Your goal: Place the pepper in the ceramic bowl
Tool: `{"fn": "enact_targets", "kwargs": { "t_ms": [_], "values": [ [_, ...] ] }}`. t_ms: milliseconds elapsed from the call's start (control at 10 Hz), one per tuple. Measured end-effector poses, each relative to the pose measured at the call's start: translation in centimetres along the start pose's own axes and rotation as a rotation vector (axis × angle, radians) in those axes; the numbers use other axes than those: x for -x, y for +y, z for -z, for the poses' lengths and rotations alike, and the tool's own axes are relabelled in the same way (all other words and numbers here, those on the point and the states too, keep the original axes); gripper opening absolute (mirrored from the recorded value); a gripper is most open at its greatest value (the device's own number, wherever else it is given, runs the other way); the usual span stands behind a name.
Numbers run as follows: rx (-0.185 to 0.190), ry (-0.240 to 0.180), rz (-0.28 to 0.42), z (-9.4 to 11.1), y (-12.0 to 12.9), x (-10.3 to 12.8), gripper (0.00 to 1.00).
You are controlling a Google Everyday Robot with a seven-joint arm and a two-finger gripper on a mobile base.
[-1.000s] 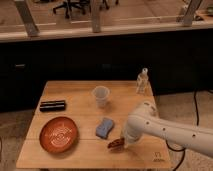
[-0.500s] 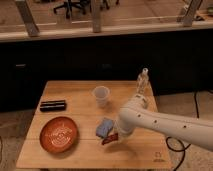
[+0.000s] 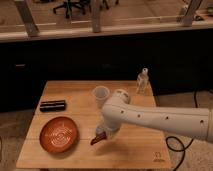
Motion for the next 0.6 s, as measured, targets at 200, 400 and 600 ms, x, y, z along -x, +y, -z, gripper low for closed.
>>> {"fn": "enact_targets", "kwargs": {
  "t_ms": [200,400,600],
  "values": [
    [0.010,0.003,0.030,0.1,-1.1,1.2,0.00],
    [0.017,0.009,0.075,-0.1,-3.6,3.4,0.00],
    [0.021,0.014,0.106,-0.2,-4.8,4.1,0.00]
  ]
}}
